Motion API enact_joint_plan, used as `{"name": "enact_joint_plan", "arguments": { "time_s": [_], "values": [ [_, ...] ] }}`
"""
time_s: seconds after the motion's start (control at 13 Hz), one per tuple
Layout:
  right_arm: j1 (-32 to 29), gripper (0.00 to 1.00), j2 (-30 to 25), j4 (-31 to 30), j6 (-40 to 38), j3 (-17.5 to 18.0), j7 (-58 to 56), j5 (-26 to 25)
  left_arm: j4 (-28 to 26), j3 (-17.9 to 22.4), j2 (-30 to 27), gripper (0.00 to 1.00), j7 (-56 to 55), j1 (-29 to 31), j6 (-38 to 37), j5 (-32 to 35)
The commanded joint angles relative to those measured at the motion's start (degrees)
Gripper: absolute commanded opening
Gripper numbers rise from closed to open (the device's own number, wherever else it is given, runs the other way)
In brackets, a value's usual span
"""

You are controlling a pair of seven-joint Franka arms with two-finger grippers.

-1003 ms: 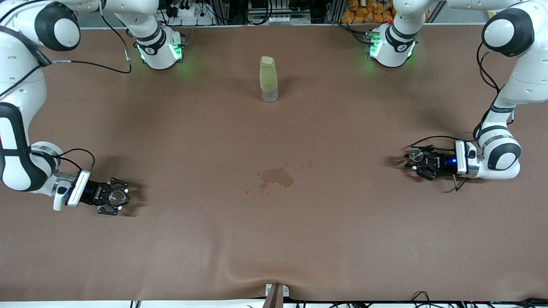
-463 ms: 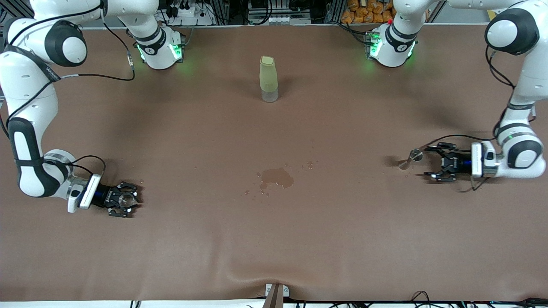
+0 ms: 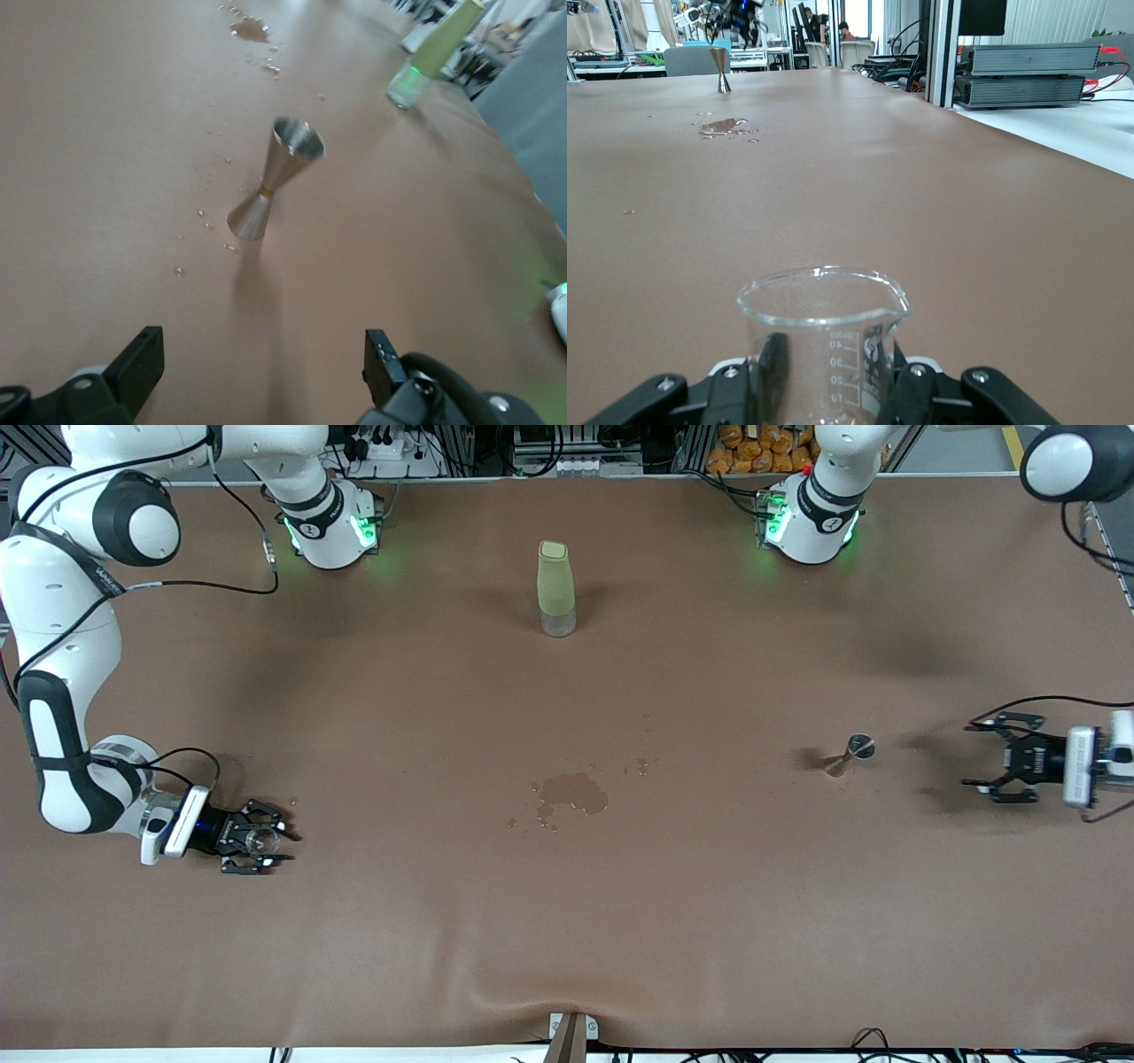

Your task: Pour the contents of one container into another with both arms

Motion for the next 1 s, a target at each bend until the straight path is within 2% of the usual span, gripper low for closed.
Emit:
{"name": "enact_joint_plan", "arguments": {
  "time_s": [0.0, 0.23, 0.39, 0.69, 0.93],
  "values": [
    [-1.8, 1.00, 1.4, 1.8, -0.3, 1.4, -0.5, 0.8, -1.9, 0.8, -11.9, 1.00, -15.8, -6.0, -1.1, 5.6],
    [-2.4, 1.00, 0.4, 2.6, -0.4, 1.4, -0.3, 0.7, -1.9, 0.1, -19.1, 1.00, -42.4, -13.2, -6.4, 6.5],
    [-2.4, 1.00, -0.4, 3.6, -2.3, 1.4, 2.0, 0.6, -1.9, 0.4, -22.6, 1.00, -53.3, -16.4, -6.8, 6.8],
    [-2.4, 1.00, -2.3, 5.7, -6.9, 1.4, 8.5, 0.4, -1.9, 0.2, -26.6, 1.00, -67.3, -17.4, -9.2, 6.8],
    [-2.4, 1.00, -7.7, 5.7, -7.2, 1.3, 16.0, -4.6, -2.0, 0.2, -30.3, 1.00, -73.5, -17.7, -10.0, 8.5]
  ]
}}
